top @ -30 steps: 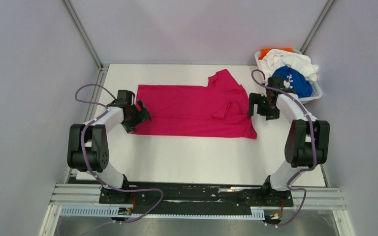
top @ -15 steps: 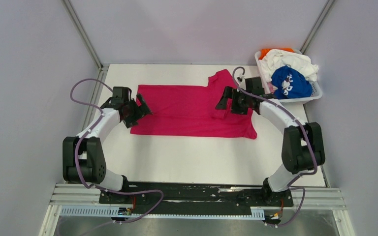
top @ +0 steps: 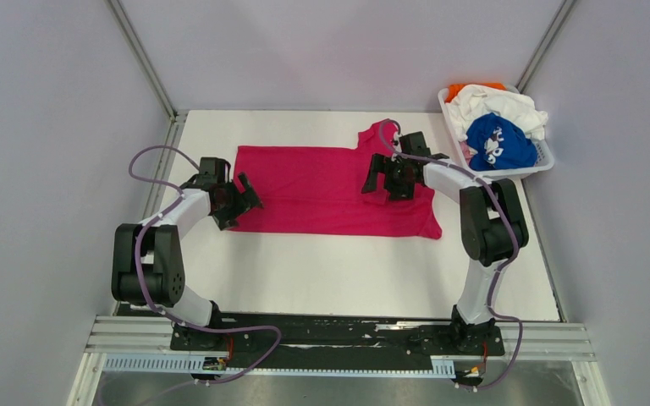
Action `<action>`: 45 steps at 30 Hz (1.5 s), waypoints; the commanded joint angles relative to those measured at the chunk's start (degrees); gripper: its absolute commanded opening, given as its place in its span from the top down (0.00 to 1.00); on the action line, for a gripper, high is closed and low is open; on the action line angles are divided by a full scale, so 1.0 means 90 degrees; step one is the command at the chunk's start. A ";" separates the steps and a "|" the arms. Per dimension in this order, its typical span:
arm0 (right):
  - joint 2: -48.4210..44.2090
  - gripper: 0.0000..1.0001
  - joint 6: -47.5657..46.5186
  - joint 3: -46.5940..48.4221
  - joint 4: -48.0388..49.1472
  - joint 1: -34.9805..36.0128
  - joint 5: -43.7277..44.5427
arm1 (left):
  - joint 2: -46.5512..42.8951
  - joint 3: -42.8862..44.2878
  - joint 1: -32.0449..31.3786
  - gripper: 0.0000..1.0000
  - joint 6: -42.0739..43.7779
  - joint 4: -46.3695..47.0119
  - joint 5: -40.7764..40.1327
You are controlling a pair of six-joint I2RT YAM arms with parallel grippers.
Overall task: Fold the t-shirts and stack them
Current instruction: Fold the flattened tshirt in 1/3 of the way
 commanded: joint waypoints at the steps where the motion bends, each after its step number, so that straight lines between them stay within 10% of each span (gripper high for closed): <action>1: 0.0100 0.00 -0.0029 0.0345 0.0028 0.0127 0.0220 | -0.0020 -0.0006 -0.0006 0.00 0.0010 0.0074 -0.0136; 23: 0.1025 0.00 0.1459 0.2502 0.0582 0.0406 0.0506 | -0.0545 0.0359 -0.0009 0.00 0.0186 -0.0461 -0.0336; 37: -0.1930 0.00 0.0927 -0.1359 -0.0113 -0.0157 0.0348 | -0.0031 0.0379 -0.0016 0.00 0.0156 0.0380 0.0470; 45: -0.1681 0.00 0.0994 -0.2318 0.0359 -0.1106 0.0275 | 0.0777 0.0245 -0.0010 0.00 0.0226 0.0510 0.0349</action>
